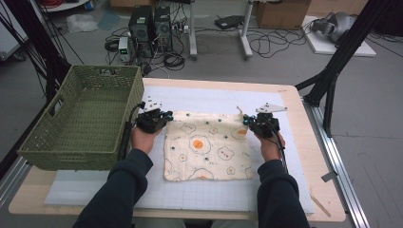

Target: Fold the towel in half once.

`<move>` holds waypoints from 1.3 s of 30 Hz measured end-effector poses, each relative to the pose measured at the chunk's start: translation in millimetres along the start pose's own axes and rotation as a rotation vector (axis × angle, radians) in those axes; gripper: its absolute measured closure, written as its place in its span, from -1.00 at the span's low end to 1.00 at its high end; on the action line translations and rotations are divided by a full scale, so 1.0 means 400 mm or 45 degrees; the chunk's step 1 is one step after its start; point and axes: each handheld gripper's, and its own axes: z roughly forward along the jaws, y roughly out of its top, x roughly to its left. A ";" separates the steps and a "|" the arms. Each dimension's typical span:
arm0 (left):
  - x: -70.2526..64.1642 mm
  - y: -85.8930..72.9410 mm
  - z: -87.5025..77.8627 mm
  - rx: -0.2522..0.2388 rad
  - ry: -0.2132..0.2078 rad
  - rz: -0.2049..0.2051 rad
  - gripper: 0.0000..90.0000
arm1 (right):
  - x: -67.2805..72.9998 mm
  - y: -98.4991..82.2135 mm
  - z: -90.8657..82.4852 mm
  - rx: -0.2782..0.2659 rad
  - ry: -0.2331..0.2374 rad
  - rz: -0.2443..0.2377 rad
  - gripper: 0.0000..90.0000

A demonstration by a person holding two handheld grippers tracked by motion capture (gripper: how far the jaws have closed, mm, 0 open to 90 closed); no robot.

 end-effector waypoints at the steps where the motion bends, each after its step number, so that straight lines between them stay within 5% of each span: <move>1: -0.004 -0.003 -0.008 -0.008 -0.012 0.002 0.94 | 0.001 -0.004 -0.008 0.000 0.006 -0.003 0.94; 16: -0.045 -0.042 -0.084 -0.076 -0.086 0.024 0.94 | 0.044 -0.030 -0.085 -0.028 0.051 -0.027 0.93; 39: -0.100 -0.131 -0.142 -0.023 -0.189 0.053 0.94 | 0.108 -0.130 -0.154 0.007 0.089 -0.088 0.93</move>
